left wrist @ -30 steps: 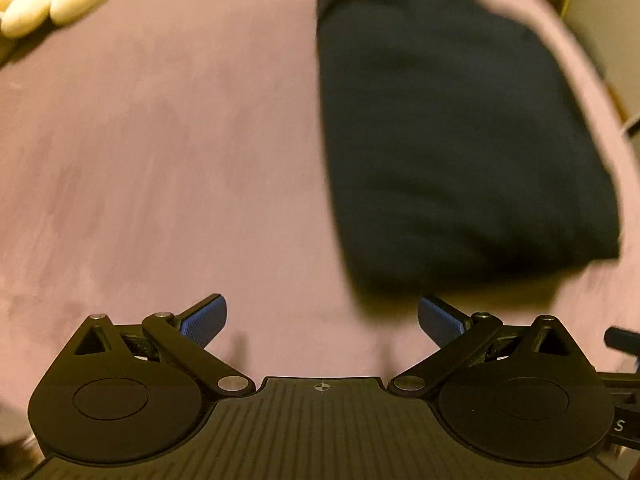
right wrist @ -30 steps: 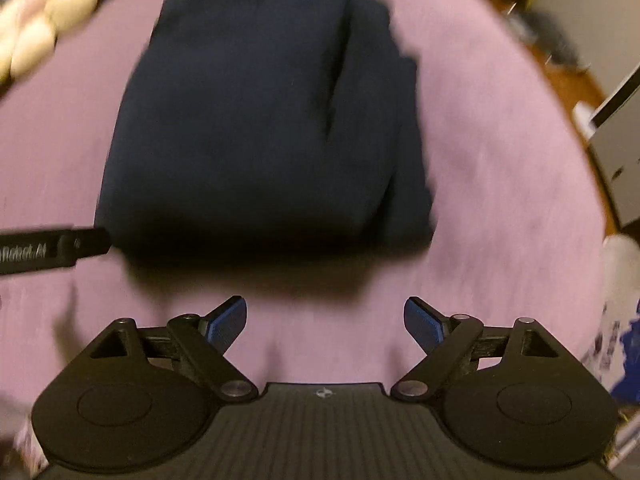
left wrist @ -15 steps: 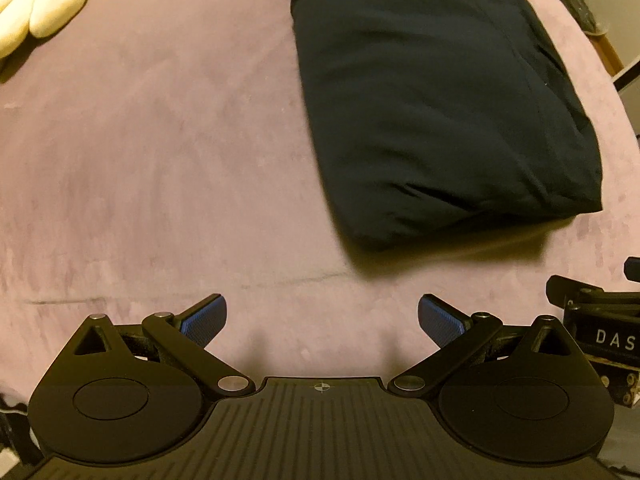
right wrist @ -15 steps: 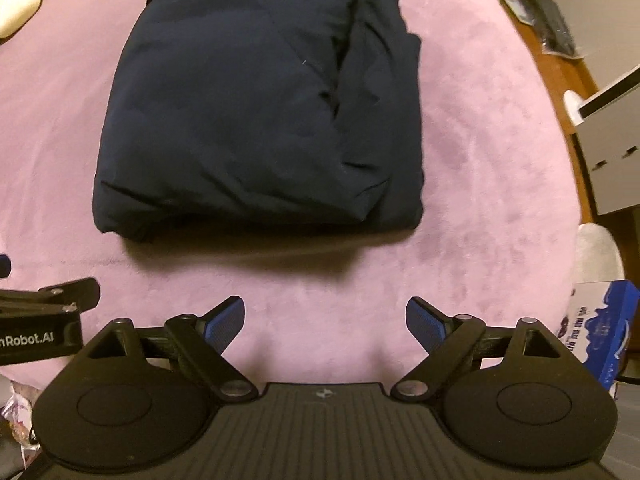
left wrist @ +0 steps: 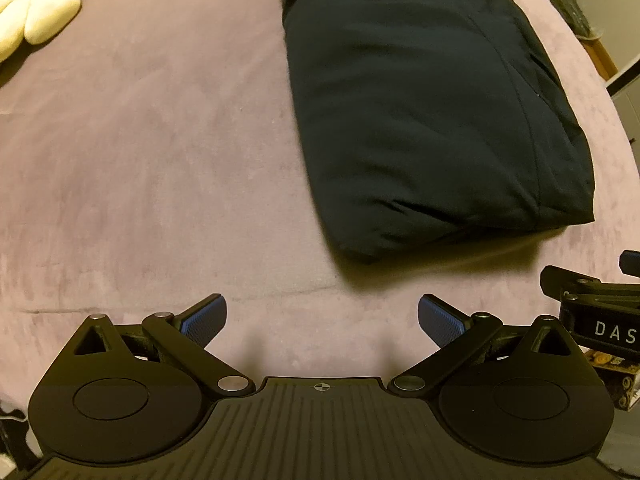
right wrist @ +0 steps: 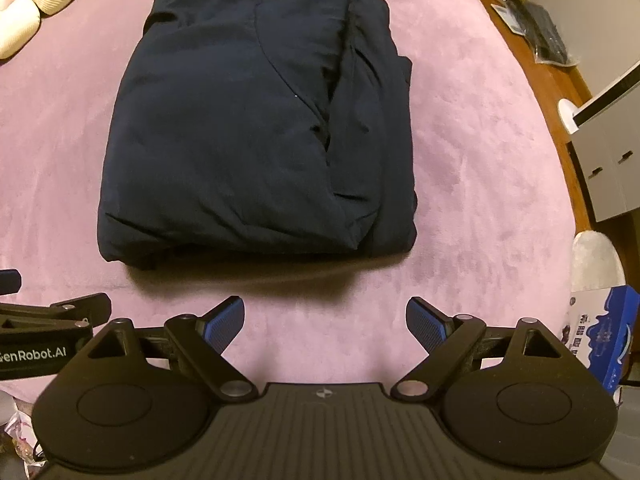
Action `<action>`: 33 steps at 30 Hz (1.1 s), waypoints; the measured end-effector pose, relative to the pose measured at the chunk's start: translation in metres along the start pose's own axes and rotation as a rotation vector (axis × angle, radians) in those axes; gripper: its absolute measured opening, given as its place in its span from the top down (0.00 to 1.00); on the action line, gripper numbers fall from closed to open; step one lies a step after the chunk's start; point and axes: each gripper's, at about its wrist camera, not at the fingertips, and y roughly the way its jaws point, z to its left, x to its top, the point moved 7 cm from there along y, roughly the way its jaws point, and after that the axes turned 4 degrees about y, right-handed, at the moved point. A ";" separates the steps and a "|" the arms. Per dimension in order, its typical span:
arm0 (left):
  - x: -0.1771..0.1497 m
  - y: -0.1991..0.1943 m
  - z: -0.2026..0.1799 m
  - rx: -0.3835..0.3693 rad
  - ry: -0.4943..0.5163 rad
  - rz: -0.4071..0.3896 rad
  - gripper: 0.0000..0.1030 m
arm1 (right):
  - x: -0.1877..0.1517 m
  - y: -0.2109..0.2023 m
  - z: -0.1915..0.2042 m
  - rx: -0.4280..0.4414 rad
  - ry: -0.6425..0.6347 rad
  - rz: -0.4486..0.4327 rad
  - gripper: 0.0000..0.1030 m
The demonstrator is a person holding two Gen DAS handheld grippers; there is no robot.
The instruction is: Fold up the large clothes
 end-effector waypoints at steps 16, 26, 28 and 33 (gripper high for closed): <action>0.006 -0.008 0.005 -0.006 -0.008 -0.025 0.00 | 0.010 -0.004 0.001 0.023 0.028 -0.024 0.14; 0.010 -0.012 0.007 -0.010 -0.013 -0.031 0.00 | 0.015 -0.009 0.004 0.030 0.024 -0.044 0.14; 0.010 -0.012 0.007 -0.010 -0.013 -0.032 0.00 | 0.017 -0.010 0.005 0.033 0.024 -0.046 0.14; 0.011 -0.012 0.007 -0.010 -0.010 -0.034 0.00 | 0.018 -0.011 0.005 0.037 0.031 -0.050 0.14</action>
